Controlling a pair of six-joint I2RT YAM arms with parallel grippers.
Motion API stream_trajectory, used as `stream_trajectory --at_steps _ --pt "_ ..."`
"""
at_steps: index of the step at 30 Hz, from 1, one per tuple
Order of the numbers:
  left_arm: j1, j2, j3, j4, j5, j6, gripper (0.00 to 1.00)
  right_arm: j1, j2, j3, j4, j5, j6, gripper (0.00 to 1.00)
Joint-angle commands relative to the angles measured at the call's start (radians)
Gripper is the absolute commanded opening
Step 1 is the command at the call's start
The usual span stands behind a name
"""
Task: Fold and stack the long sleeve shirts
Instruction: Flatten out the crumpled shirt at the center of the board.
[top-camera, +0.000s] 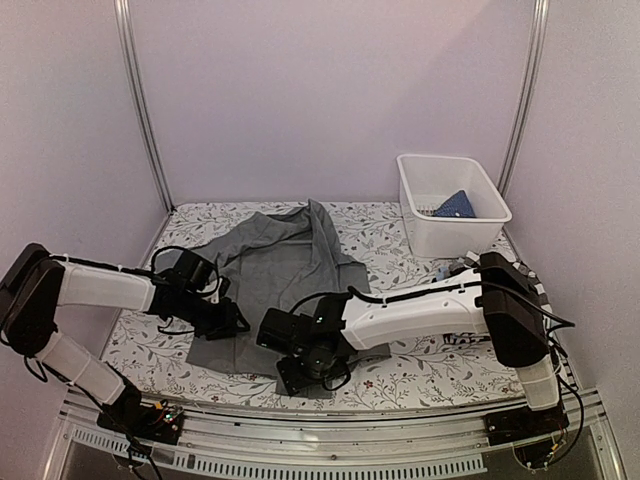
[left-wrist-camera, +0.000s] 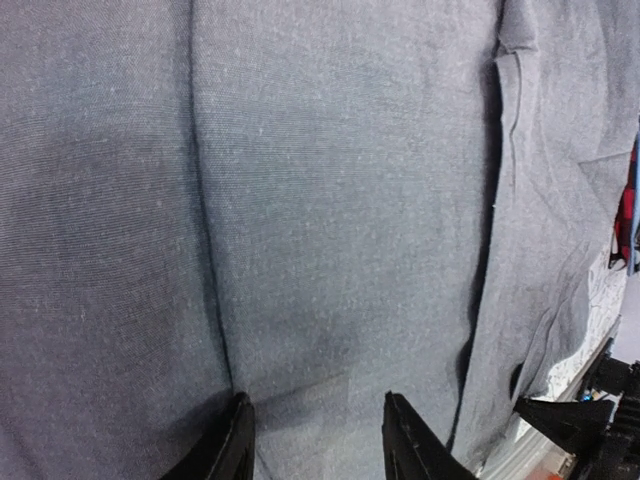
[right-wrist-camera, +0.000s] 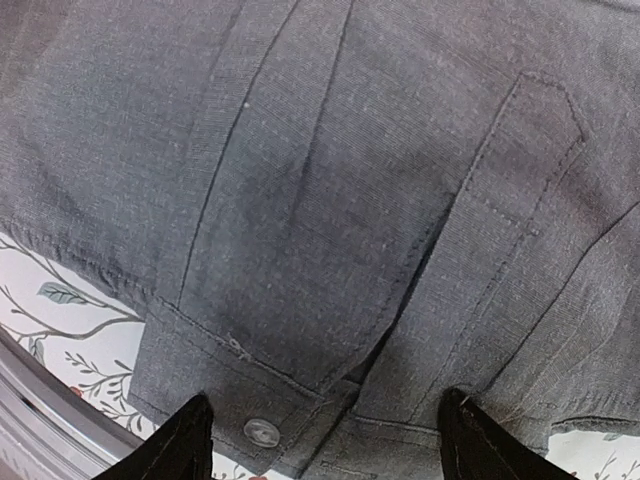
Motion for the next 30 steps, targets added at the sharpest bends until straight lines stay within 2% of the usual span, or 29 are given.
stream_trajectory --at_steps 1,10,13,23,30 --pt "0.012 -0.006 -0.045 -0.081 -0.024 0.013 0.44 0.007 0.029 -0.006 -0.009 -0.032 0.026 0.69" --pt "0.021 -0.032 -0.077 -0.079 -0.038 0.007 0.44 0.013 -0.010 -0.010 -0.032 -0.010 0.041 0.12" --pt "0.024 -0.038 -0.086 -0.077 -0.040 0.002 0.44 0.012 -0.025 0.005 -0.044 0.002 0.040 0.01" --pt "0.029 -0.022 -0.080 -0.079 -0.046 -0.003 0.44 -0.060 -0.186 0.061 -0.074 0.075 -0.008 0.00" --pt "0.030 -0.008 -0.076 -0.088 -0.047 -0.005 0.44 -0.210 -0.281 0.136 -0.097 0.121 -0.169 0.00"
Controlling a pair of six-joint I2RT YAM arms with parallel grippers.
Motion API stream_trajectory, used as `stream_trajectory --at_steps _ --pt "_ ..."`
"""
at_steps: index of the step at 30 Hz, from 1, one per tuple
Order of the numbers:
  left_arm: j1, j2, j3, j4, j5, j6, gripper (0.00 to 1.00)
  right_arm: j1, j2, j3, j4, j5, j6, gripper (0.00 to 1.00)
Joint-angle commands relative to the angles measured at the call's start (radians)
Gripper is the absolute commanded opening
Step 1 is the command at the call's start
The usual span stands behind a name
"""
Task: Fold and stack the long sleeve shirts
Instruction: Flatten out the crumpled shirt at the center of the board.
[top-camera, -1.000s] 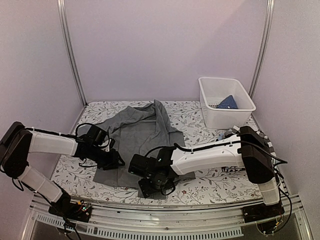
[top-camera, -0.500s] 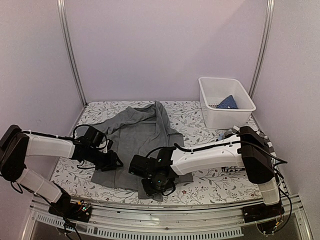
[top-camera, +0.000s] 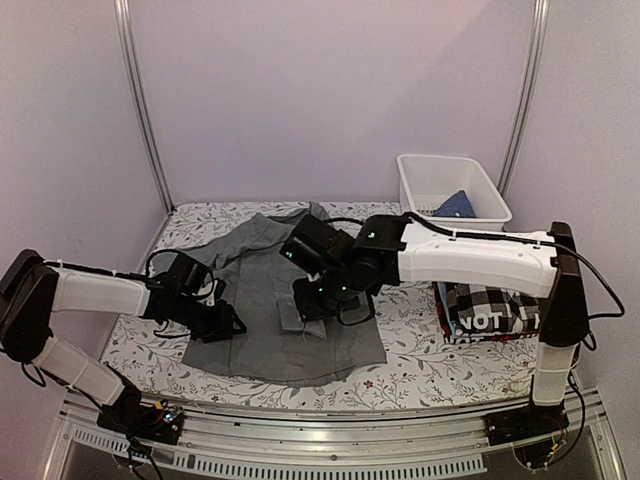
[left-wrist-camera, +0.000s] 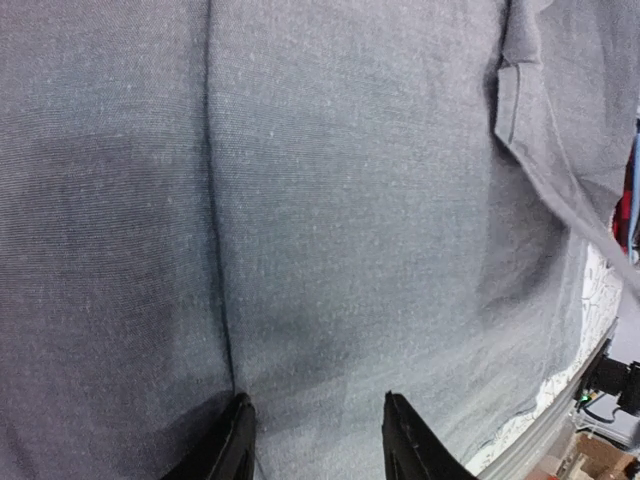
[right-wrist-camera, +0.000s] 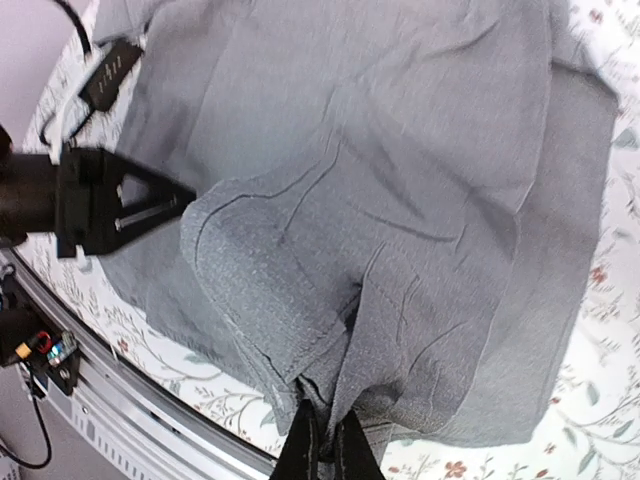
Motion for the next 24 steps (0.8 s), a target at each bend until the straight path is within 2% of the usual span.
stream_trajectory --at_steps 1,7,12,18,24 --pt "0.015 0.038 -0.028 -0.103 -0.051 -0.003 0.44 -0.119 -0.088 0.056 -0.026 0.049 -0.133 0.00" --pt "0.019 0.017 -0.043 -0.115 -0.053 -0.028 0.44 -0.274 -0.120 0.145 -0.073 0.211 -0.268 0.00" --pt "0.043 0.007 -0.062 -0.120 -0.055 -0.078 0.44 -0.434 -0.094 0.420 -0.094 0.420 -0.434 0.00" --pt "0.093 -0.036 -0.100 -0.134 -0.063 -0.114 0.43 -0.548 -0.106 0.450 0.156 0.493 -0.662 0.00" --pt "0.095 -0.065 -0.085 -0.166 -0.047 -0.101 0.43 -0.598 -0.058 0.473 0.253 0.483 -0.755 0.00"
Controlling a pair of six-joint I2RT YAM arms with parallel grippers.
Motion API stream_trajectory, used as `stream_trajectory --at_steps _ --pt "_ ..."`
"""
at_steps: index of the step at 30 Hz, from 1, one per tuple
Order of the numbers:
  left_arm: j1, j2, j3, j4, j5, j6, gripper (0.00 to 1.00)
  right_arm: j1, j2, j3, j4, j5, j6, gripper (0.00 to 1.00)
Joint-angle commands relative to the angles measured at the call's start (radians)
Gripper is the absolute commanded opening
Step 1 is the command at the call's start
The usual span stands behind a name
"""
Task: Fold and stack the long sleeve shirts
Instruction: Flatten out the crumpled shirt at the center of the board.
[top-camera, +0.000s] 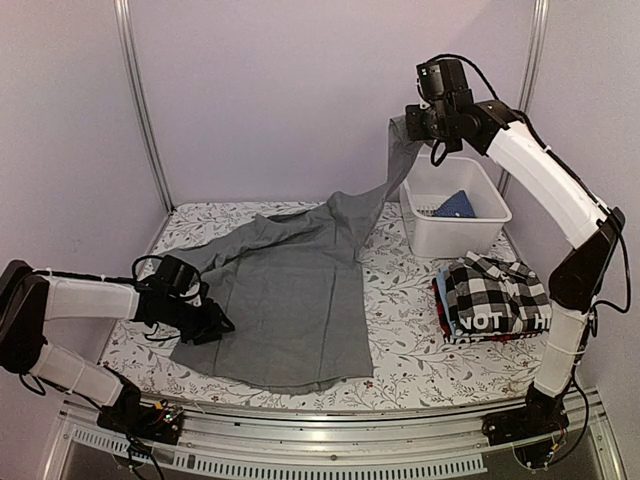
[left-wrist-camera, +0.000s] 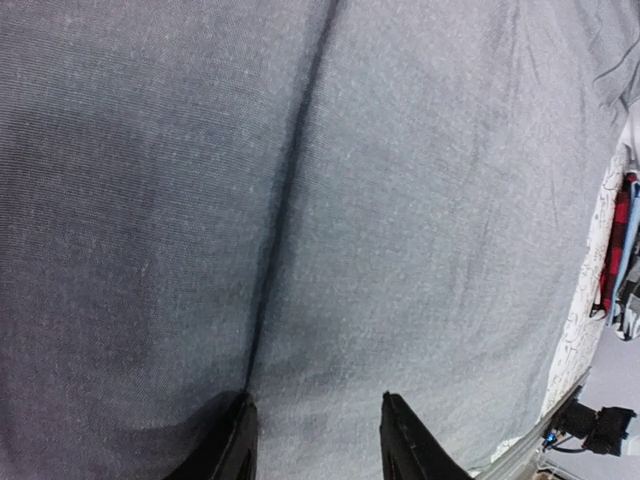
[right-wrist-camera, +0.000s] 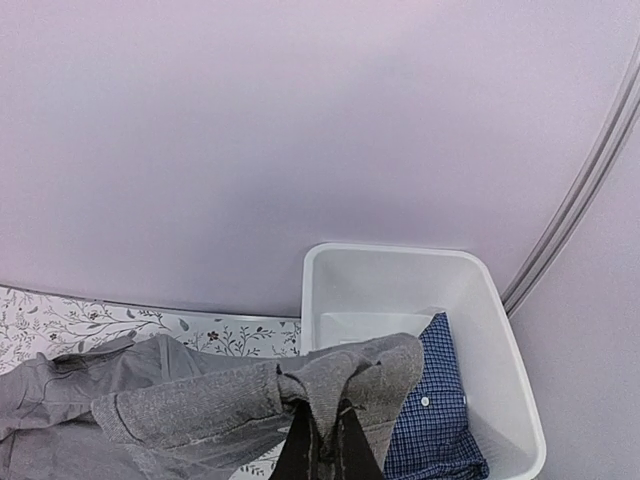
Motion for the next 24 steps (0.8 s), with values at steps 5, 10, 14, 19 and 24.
stream_trajectory --at_steps 5,10,14,19,24 --pt "0.007 -0.029 -0.028 -0.148 -0.004 0.006 0.42 0.000 0.071 0.023 0.116 -0.128 -0.088 0.00" --pt "-0.024 -0.045 -0.006 -0.171 0.003 0.017 0.42 0.060 0.143 0.009 0.094 -0.270 -0.055 0.00" --pt "-0.042 -0.053 0.015 -0.202 -0.015 0.027 0.42 0.091 0.210 -0.078 0.101 -0.432 0.019 0.00" --pt "-0.043 -0.062 0.022 -0.211 -0.013 0.026 0.41 0.117 0.271 -0.250 0.142 -0.534 0.145 0.00" --pt "-0.048 -0.076 0.035 -0.231 -0.011 0.034 0.41 0.117 0.225 -0.468 0.135 -0.455 0.275 0.00"
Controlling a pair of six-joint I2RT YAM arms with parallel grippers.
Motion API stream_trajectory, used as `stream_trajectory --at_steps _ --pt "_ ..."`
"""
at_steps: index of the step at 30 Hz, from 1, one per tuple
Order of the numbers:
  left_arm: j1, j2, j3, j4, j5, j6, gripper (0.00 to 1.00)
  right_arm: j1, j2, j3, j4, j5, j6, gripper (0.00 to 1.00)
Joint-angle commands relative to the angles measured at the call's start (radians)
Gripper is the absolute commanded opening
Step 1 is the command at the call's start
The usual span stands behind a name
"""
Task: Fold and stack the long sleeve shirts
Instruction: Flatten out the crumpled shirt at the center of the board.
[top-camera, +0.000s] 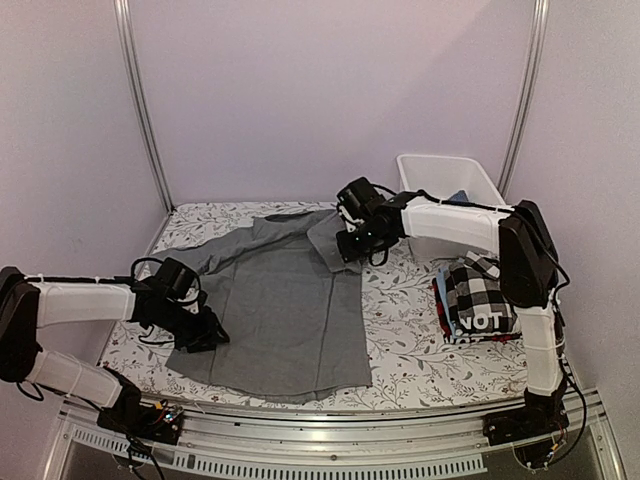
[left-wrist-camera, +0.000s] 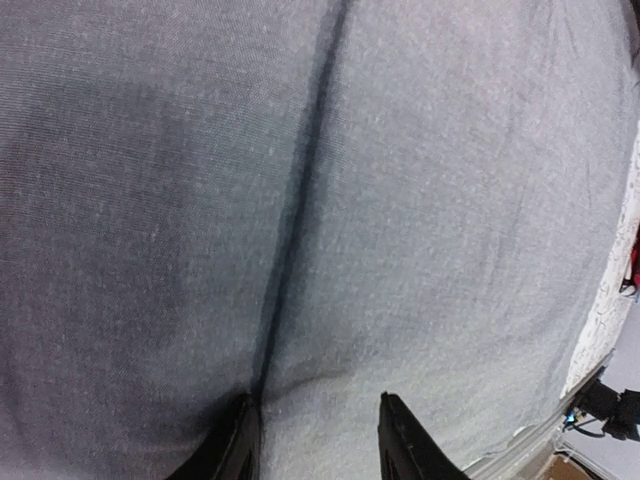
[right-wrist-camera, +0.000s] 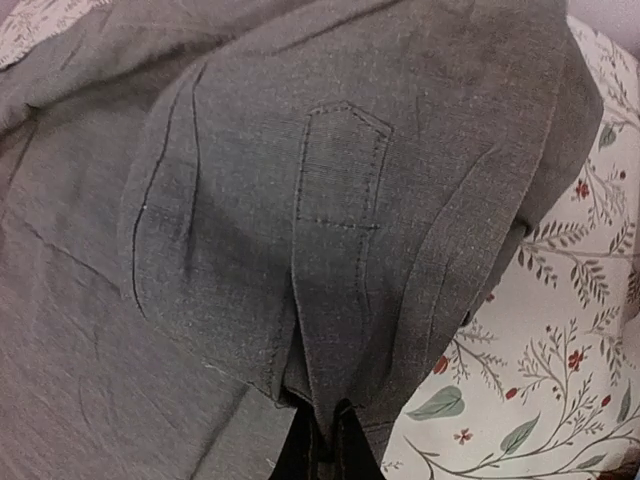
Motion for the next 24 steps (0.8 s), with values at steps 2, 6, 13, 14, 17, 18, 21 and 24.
stream_trajectory --at_steps 2,6,13,14,17,18,21,24 --pt "-0.015 -0.032 0.027 -0.065 -0.010 0.017 0.41 -0.005 -0.131 -0.217 0.004 0.062 0.173 0.00" --pt "-0.016 -0.033 0.058 -0.080 -0.004 0.027 0.41 -0.002 -0.344 -0.343 -0.055 0.141 0.218 0.00" --pt "-0.015 -0.019 0.176 -0.152 -0.051 0.084 0.42 0.001 -0.677 -0.505 -0.193 0.248 0.280 0.00" --pt "-0.012 -0.015 0.200 -0.164 -0.063 0.093 0.42 0.001 -0.710 -0.526 -0.216 0.256 0.286 0.00" --pt "0.001 0.000 0.262 -0.184 -0.087 0.118 0.42 0.000 -0.757 -0.583 -0.264 0.278 0.308 0.02" --pt "0.011 0.008 0.281 -0.189 -0.094 0.126 0.42 0.001 -0.762 -0.598 -0.276 0.280 0.312 0.02" --pt "0.054 0.040 0.343 -0.199 -0.098 0.155 0.42 0.002 -0.756 -0.632 -0.284 0.252 0.321 0.06" --pt "0.098 0.075 0.424 -0.198 -0.106 0.172 0.43 0.007 -0.730 -0.635 -0.316 0.274 0.339 0.12"
